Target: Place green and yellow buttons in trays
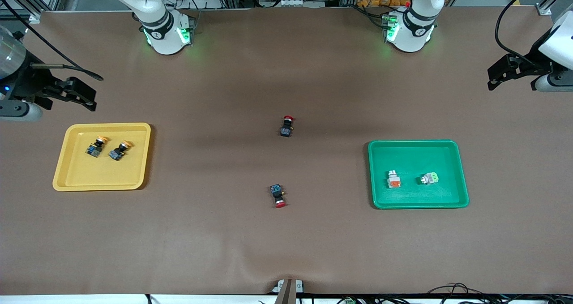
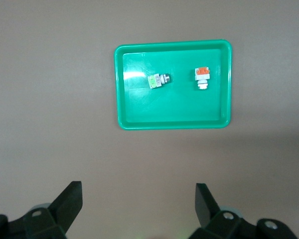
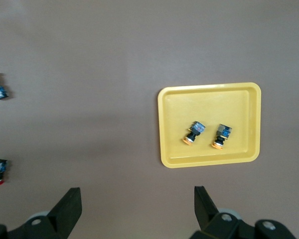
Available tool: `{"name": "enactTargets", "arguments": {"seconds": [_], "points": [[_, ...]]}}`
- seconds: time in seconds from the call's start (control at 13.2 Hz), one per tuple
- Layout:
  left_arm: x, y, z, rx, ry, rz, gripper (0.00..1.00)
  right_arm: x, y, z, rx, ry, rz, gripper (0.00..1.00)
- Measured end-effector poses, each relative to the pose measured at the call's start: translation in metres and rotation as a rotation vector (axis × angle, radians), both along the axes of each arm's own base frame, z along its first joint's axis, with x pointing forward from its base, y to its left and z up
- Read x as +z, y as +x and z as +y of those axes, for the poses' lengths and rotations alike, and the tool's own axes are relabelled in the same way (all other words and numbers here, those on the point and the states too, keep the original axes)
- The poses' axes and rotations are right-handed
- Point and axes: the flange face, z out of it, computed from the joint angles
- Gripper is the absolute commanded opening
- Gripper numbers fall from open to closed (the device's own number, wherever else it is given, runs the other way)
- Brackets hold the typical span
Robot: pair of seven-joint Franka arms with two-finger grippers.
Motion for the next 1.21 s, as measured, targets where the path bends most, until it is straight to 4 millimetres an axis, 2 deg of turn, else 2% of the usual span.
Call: {"name": "enactTargets", "arguments": {"seconds": [0.23,0.38,0.45,0.61,0.76,1.21], "points": [[0.0,0.0,-0.002,0.001,-0.018,0.002,1.0,-0.026,-0.028,-0.022,-0.011,0.009,-0.014,1.0],[-0.001,0.001,-0.002,0.003,-0.034,0.003,1.0,-0.027,-0.044,-0.029,-0.01,0.01,-0.016,1.0],[-0.001,0.001,-0.001,0.006,-0.035,0.003,1.0,-0.025,-0.047,-0.039,0.005,0.011,-0.022,1.0],[-0.002,0.001,-0.001,0.009,-0.035,0.005,1.0,-0.019,-0.044,-0.064,0.026,0.016,-0.042,1.0],[-0.003,0.002,-0.001,0.032,-0.036,0.006,1.0,-0.016,-0.036,-0.076,0.027,0.022,-0.043,1.0],[-0.002,0.002,0.001,0.051,-0.036,0.004,1.0,-0.017,-0.02,-0.07,0.035,0.028,-0.004,1.0]]}}
